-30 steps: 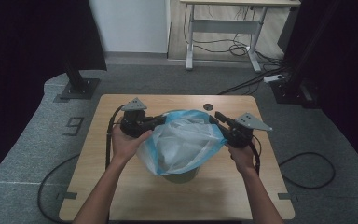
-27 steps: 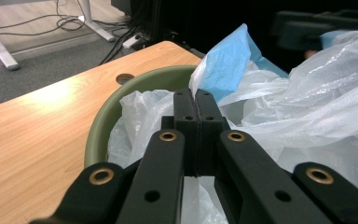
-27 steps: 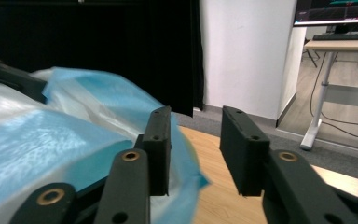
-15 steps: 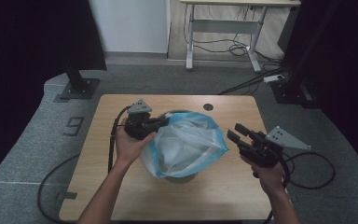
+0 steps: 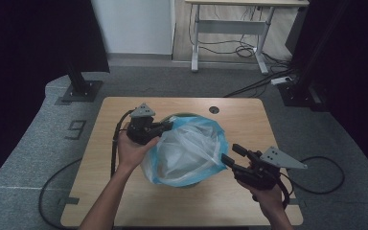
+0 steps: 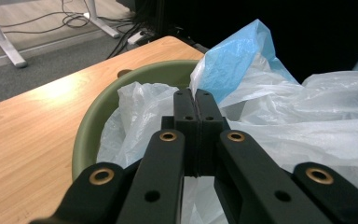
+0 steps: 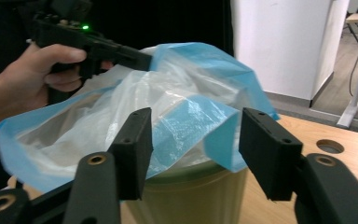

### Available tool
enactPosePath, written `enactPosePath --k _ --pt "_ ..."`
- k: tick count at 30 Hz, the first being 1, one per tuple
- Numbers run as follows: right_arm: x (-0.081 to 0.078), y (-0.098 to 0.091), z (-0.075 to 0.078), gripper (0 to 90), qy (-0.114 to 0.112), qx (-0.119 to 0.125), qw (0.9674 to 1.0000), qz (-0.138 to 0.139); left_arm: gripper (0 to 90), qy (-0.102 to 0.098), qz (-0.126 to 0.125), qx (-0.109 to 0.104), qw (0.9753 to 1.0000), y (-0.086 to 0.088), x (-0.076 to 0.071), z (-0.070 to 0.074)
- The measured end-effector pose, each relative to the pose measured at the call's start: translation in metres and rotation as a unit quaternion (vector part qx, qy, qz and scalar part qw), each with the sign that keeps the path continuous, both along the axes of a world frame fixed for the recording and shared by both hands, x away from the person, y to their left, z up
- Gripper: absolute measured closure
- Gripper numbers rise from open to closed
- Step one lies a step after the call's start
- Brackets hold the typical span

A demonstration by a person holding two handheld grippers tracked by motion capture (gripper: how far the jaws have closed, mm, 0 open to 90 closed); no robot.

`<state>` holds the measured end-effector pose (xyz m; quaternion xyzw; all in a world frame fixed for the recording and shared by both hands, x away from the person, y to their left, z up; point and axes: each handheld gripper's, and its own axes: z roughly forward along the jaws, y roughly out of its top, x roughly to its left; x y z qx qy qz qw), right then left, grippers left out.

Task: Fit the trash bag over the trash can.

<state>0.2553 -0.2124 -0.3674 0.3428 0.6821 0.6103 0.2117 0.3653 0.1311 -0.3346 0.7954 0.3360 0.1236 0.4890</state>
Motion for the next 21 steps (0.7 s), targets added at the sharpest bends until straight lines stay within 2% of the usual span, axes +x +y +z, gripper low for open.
enactPosePath --k 2,9,11,14,19,21 --pt "-0.004 0.002 0.001 40.9 -0.005 -0.008 0.9999 -0.003 89.7 0.001 -0.001 -0.002 1.0000 0.000 0.000 -0.001" --pt "-0.017 0.004 0.004 38.7 -0.013 -0.012 0.9998 0.004 89.7 0.001 -0.004 0.002 1.0000 -0.004 -0.002 -0.002" --pt "-0.019 0.003 0.007 38.7 -0.020 -0.018 0.9996 0.001 89.7 0.001 -0.006 0.004 1.0000 -0.006 -0.002 -0.003" --pt "-0.021 -0.003 0.014 38.7 -0.025 -0.014 0.9996 0.000 89.8 0.001 -0.009 0.002 1.0000 -0.008 -0.003 -0.002" --pt "-0.021 0.001 0.011 35.0 -0.015 -0.022 0.9996 0.004 89.7 -0.002 -0.012 0.002 0.9999 -0.013 -0.005 0.001" --pt "-0.017 0.003 0.006 33.2 -0.004 -0.018 0.9998 0.001 89.7 -0.001 -0.014 0.002 0.9999 -0.015 -0.005 0.001"
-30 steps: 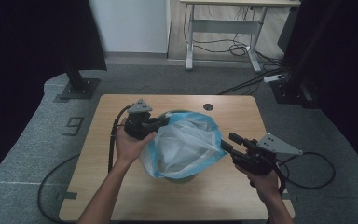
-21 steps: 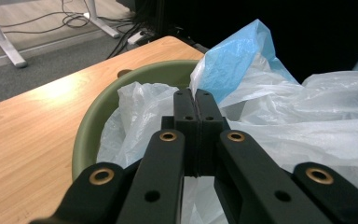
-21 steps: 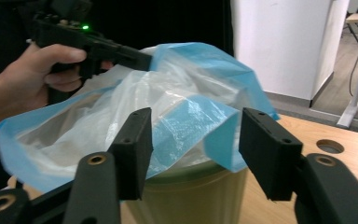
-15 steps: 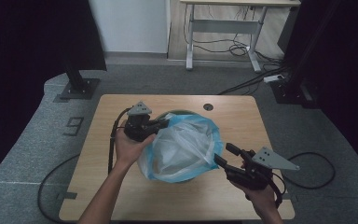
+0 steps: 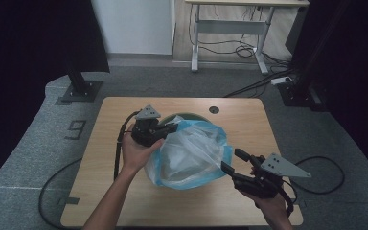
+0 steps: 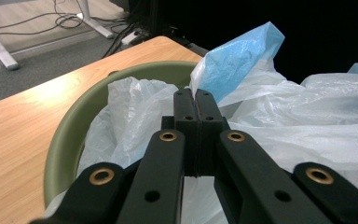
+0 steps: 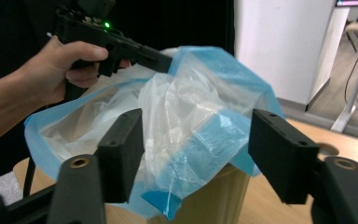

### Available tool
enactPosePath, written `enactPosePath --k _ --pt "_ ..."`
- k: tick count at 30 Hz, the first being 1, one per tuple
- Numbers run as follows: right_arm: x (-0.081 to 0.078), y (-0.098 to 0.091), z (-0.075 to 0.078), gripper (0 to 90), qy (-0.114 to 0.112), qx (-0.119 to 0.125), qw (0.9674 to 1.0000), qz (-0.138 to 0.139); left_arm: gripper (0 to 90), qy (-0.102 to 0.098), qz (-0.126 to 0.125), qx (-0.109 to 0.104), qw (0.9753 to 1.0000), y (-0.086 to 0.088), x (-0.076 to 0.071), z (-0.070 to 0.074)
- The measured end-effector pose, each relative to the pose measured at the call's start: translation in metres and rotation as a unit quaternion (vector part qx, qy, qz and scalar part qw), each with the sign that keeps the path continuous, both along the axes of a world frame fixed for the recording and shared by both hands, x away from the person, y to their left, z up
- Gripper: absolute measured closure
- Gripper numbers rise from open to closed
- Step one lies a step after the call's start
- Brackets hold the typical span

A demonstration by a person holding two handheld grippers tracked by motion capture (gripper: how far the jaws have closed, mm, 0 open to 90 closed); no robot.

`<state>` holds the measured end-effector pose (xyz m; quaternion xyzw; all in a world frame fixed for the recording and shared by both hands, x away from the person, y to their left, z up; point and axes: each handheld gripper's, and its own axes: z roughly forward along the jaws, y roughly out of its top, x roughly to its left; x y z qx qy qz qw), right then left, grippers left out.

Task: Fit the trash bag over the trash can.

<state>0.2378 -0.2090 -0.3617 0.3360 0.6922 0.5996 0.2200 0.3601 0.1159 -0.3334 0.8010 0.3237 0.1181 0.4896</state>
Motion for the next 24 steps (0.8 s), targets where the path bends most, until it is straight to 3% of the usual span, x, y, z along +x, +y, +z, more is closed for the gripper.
enactPosePath --k 4,8,9,11,13,15,20,24 --pt "0.011 0.009 -0.015 31.4 0.024 -0.004 0.9997 0.001 89.7 0.001 -0.005 0.004 1.0000 -0.007 0.000 -0.001" --pt "0.021 0.021 -0.028 32.4 0.032 -0.031 0.9989 -0.011 89.7 0.004 -0.010 0.002 0.9999 -0.010 0.001 -0.002" --pt "0.024 0.023 -0.031 37.8 0.035 -0.036 0.9987 -0.014 89.7 0.005 -0.010 0.001 0.9999 -0.011 0.002 -0.002" --pt "0.028 0.025 -0.036 59.1 0.027 -0.048 0.9984 -0.007 89.7 0.003 -0.010 0.000 0.9999 -0.011 0.002 -0.002" --pt "0.031 0.026 -0.040 74.5 0.019 -0.054 0.9984 -0.006 89.7 -0.003 -0.006 -0.001 1.0000 -0.010 0.003 0.000" --pt "0.032 0.025 -0.041 82.3 0.009 -0.056 0.9984 -0.007 89.7 -0.010 0.000 -0.009 0.9999 -0.006 0.005 0.002" --pt "0.028 0.019 -0.046 86.2 0.001 -0.062 0.9980 -0.011 89.7 -0.031 0.030 -0.035 0.9984 0.007 0.009 0.010" --pt "0.029 0.011 -0.058 86.2 0.012 -0.069 0.9974 -0.017 89.7 -0.034 0.048 -0.054 0.9968 0.021 0.009 0.013"
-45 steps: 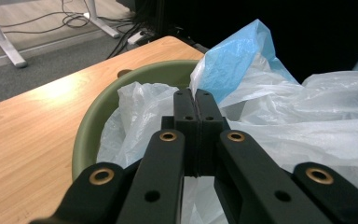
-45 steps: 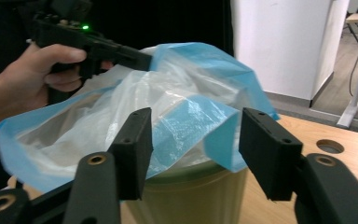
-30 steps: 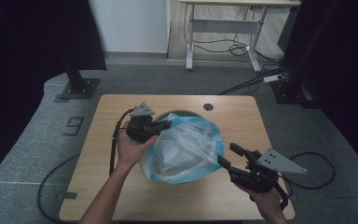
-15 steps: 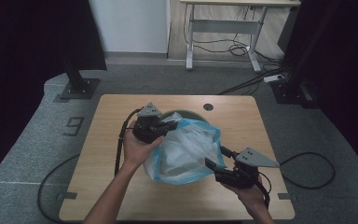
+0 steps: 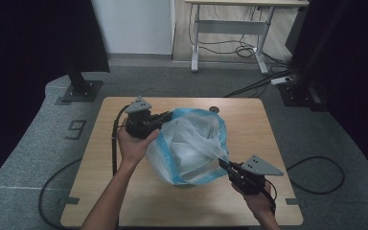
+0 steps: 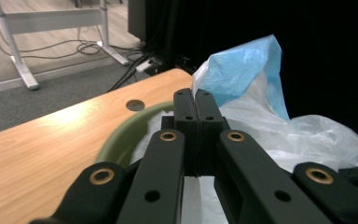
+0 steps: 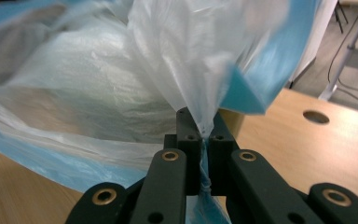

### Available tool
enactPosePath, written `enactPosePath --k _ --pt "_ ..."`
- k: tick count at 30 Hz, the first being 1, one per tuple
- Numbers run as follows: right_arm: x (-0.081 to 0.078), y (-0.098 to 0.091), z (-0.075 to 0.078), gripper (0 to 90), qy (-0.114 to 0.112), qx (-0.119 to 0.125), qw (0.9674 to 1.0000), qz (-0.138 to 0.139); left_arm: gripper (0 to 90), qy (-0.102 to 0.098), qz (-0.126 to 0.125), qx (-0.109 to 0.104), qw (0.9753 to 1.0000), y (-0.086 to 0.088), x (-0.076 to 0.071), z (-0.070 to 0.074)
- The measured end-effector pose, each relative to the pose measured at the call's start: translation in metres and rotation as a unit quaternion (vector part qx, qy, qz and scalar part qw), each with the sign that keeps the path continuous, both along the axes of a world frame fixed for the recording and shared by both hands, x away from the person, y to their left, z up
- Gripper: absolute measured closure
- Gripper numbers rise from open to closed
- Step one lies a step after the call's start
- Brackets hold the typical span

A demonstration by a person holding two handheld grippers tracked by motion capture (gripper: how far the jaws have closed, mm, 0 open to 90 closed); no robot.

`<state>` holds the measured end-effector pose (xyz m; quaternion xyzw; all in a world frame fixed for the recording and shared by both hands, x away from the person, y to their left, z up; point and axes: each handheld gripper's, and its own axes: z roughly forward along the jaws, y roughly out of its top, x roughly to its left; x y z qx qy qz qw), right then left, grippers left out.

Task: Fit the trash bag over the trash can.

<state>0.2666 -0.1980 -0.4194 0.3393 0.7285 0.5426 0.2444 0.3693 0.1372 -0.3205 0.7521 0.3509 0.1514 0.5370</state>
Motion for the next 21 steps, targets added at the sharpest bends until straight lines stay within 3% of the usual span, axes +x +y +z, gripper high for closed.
enactPosePath --k 5,11,21 --pt "-0.001 -0.009 -0.011 86.3 0.012 -0.005 0.9999 -0.010 89.7 0.007 0.016 -0.007 0.9998 0.018 0.002 0.000" --pt "0.005 -0.018 -0.024 86.2 0.031 0.000 0.9993 -0.022 89.7 0.023 0.033 -0.016 0.9990 0.040 0.003 -0.010" --pt "-0.008 -0.006 -0.039 84.6 0.032 -0.014 0.9994 -0.001 89.7 0.051 0.029 -0.021 0.9981 0.074 -0.017 -0.043"
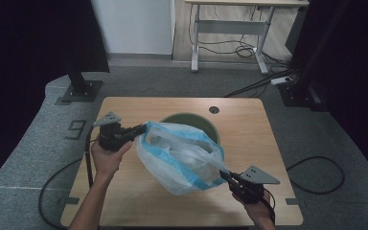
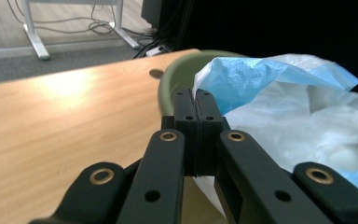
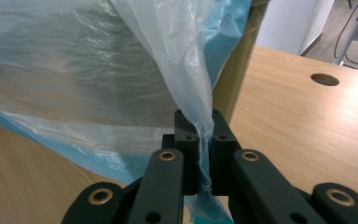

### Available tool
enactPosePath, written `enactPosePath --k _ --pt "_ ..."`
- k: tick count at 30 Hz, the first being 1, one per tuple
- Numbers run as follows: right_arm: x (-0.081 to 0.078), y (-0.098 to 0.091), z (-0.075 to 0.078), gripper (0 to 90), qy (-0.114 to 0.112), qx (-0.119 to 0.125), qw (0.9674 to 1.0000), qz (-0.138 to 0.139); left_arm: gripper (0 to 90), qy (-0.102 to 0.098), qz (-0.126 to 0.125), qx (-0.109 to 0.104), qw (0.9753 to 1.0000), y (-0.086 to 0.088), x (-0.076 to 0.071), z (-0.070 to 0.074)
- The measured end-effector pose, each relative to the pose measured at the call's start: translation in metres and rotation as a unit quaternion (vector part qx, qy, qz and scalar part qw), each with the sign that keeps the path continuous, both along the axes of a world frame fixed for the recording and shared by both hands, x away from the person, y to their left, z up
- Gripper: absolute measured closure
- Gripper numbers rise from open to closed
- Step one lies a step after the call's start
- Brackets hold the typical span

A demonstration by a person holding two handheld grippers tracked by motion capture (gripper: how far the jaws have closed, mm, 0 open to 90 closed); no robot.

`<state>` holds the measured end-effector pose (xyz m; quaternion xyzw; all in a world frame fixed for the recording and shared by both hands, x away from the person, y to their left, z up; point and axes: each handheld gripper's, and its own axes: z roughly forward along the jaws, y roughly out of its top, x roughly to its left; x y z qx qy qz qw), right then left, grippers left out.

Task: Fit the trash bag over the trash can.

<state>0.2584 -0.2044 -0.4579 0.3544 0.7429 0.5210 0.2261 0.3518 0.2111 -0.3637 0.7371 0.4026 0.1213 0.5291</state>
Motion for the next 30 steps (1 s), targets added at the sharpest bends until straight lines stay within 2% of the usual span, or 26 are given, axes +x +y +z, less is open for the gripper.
enactPosePath --k 5,11,13,15,17,18,21,24,26,28,30 --pt "0.006 0.001 -0.005 84.6 0.008 0.000 0.9999 -0.009 89.7 0.011 -0.002 0.000 0.9999 0.004 0.000 -0.013" --pt "0.013 0.003 -0.010 82.1 0.014 -0.003 0.9997 -0.022 89.6 0.014 -0.009 0.003 0.9999 0.001 0.002 -0.018" --pt "0.013 0.004 -0.011 76.7 0.013 -0.005 0.9992 -0.037 89.6 0.015 -0.010 0.003 0.9998 0.000 0.002 -0.019" --pt "0.010 0.003 -0.009 66.4 0.008 0.002 0.9987 -0.051 89.6 0.013 -0.011 0.004 0.9999 0.000 0.000 -0.019" --pt "0.004 0.001 -0.002 56.3 -0.005 0.016 0.9975 -0.069 89.6 0.011 -0.011 0.003 0.9999 0.000 -0.001 -0.018" --pt "-0.002 -0.002 0.006 52.3 -0.015 0.030 0.9962 -0.081 89.6 0.011 -0.011 0.004 0.9999 0.000 -0.002 -0.018" --pt "-0.016 -0.008 0.023 48.0 -0.039 0.049 0.9948 -0.081 89.6 0.009 -0.012 0.003 0.9999 -0.001 -0.003 -0.017" --pt "-0.026 -0.013 0.036 45.2 -0.041 0.070 0.9948 -0.062 89.6 0.007 -0.015 0.003 0.9999 -0.003 -0.005 -0.017" --pt "-0.030 -0.012 0.040 42.4 -0.040 0.070 0.9955 -0.049 89.6 0.005 -0.018 0.002 0.9998 -0.005 -0.007 -0.018" --pt "-0.031 -0.008 0.041 40.7 -0.036 0.060 0.9965 -0.046 89.5 0.004 -0.019 0.005 0.9998 -0.006 -0.009 -0.019" --pt "-0.026 -0.006 0.039 43.5 -0.031 0.055 0.9971 -0.042 89.6 0.003 -0.019 0.008 0.9998 -0.006 -0.011 -0.020"
